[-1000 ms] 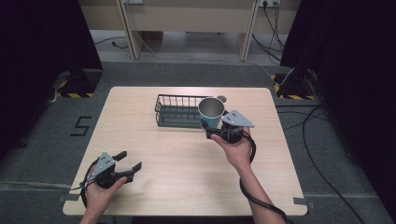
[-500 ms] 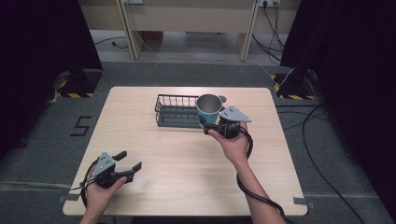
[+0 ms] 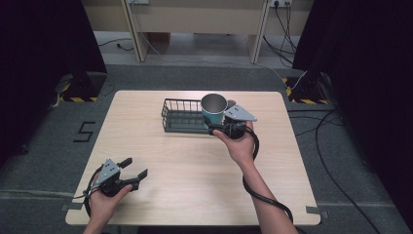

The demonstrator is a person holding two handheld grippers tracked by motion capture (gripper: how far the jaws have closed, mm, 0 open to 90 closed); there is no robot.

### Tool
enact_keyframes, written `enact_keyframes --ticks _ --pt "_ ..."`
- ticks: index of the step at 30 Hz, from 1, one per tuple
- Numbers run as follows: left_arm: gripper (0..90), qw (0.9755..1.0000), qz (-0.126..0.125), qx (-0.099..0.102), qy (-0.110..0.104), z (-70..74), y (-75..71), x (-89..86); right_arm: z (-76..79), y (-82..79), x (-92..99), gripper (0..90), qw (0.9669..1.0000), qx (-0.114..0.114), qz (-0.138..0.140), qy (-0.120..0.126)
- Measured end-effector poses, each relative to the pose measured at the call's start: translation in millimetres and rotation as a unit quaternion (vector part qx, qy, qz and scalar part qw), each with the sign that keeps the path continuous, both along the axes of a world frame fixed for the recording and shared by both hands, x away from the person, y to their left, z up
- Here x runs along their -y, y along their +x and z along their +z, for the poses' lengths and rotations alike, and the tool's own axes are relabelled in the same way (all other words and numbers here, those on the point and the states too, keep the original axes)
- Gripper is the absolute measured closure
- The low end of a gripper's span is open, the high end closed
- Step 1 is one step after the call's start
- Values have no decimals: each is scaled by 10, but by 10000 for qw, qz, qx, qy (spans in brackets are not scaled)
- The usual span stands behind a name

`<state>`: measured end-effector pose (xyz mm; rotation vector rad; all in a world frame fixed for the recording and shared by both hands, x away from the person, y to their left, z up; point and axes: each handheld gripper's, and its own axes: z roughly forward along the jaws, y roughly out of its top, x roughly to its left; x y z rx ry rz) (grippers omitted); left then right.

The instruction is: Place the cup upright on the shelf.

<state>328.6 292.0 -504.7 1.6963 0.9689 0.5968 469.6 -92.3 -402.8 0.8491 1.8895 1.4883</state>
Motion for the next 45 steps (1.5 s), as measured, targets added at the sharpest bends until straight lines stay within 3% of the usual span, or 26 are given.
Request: enact_keyframes --ticks 11,28,45 --pt "197 10000 7 -5 -15 -2 2 -3 -16 121 -67 184 9999 -133 20 24" --pt "194 10000 17 12 -12 3 1 -6 50 250 -174 184 9999 -120 46 42" --pt "194 10000 17 18 -13 3 2 -11 65 409 -279 184 9997 -246 50 51"
